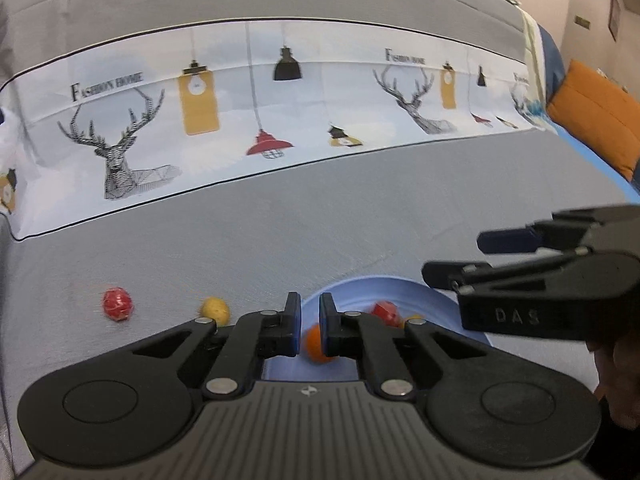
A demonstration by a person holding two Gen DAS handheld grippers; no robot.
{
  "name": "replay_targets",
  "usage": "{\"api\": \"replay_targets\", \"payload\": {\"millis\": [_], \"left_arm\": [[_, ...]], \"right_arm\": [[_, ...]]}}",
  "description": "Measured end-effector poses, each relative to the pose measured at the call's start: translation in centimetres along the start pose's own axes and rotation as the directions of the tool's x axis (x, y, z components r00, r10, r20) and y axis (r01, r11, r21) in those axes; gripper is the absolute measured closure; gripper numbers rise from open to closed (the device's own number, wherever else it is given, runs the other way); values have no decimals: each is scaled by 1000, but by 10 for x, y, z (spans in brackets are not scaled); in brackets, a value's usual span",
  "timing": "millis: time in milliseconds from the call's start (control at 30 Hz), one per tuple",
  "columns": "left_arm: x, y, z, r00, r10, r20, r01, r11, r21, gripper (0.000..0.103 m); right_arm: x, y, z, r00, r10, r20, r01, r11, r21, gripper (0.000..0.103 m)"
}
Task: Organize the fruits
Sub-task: 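Grasp the last wrapped red fruit with the left tool while the right tool grasps the last yellow fruit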
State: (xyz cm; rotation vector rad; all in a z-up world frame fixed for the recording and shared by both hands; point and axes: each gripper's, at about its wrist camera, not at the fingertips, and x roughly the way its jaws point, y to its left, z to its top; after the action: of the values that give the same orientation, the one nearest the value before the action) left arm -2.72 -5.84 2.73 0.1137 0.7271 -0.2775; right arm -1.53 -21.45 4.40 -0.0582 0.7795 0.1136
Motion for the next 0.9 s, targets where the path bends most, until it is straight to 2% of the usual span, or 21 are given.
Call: {"api": "replay_targets", "payload": {"millis": [67,133,200,267,433,500,667,800,900], "left_arm": [[0,7,3,1000,16,-2,-16,1000,-22,94],[-1,17,7,999,37,3,-37,998,-54,93],[-2,27,12,998,62,15,-61,995,-79,93],[-4,38,17,996,86,19,-83,990,-112,93],[-7,58,26,992,126,10,-122,978,-169,93],[-8,62,29,989,149,8,-146,974,-172,93],[-9,70,34,981,193,6,-190,969,-156,93],[-8,78,42,974,226,31,-221,967,-124,93],[-6,93,48,968,247,34,-240,961,-139,93]], "right_arm": [[1,3,1,1000,10,3,-10,1000,-6,44],[1,6,2,1000,20,8,-20,1000,-11,52],[2,9,3,999,38,6,-38,999,-13,66],[4,11,3,998,64,0,-64,998,-11,73],[5,19,5,998,69,10,-69,997,-30,79],[5,21,6,997,74,13,-74,997,-31,84],[4,26,7,996,89,22,-88,995,-39,88],[3,30,8,995,100,26,-99,994,-45,88],[2,32,10,994,109,29,-107,993,-46,88]]}}
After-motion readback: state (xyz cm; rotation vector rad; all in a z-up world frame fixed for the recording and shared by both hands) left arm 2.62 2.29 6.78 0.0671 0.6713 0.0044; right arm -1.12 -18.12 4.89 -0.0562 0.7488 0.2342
